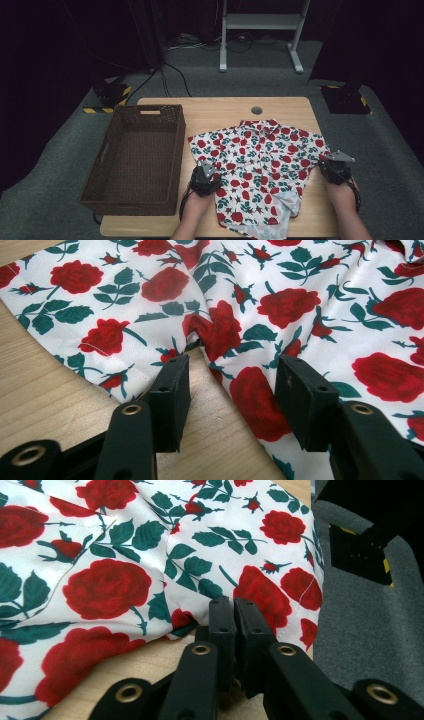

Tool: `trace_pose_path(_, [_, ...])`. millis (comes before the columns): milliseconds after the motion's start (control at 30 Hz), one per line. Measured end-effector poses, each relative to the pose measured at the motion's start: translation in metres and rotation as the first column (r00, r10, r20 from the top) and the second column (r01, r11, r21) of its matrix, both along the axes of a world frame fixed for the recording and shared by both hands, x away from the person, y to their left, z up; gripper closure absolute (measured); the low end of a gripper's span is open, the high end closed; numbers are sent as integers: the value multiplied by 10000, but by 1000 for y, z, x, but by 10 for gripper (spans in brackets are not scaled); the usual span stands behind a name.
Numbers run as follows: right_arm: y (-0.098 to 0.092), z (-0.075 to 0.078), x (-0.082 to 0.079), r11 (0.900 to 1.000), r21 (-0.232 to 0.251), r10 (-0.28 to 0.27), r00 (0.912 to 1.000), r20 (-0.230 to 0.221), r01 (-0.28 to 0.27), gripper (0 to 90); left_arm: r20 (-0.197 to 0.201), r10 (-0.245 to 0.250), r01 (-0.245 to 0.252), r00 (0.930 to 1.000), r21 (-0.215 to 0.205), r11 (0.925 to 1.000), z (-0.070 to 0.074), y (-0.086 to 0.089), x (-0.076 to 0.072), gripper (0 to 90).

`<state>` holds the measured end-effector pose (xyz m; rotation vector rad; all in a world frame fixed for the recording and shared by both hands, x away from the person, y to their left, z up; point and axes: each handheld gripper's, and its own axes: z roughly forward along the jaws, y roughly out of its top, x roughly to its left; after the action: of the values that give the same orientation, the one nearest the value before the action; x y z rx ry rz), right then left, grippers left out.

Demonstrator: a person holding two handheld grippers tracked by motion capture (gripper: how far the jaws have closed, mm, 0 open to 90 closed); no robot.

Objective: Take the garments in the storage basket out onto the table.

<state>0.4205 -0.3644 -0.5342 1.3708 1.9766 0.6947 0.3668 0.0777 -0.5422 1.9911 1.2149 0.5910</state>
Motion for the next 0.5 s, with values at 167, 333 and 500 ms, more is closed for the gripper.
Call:
trace_pose_path(167, [10,4,-20,9988,453,191,9995,233,-202,718,388,-61,40,9992,549,9985,0,-5,-4,489])
trace_pose_path(333, [25,3,-47,9931,1001,595,9981,142,-606,655,588,-74,24,9982,840,9965,0,-8,-5,491])
trace_pose_path(500, [37,4,-73,9839,1590,805,9967,128,-815,583,514,-90,49,9986,782,9969,0,-7,-5,492])
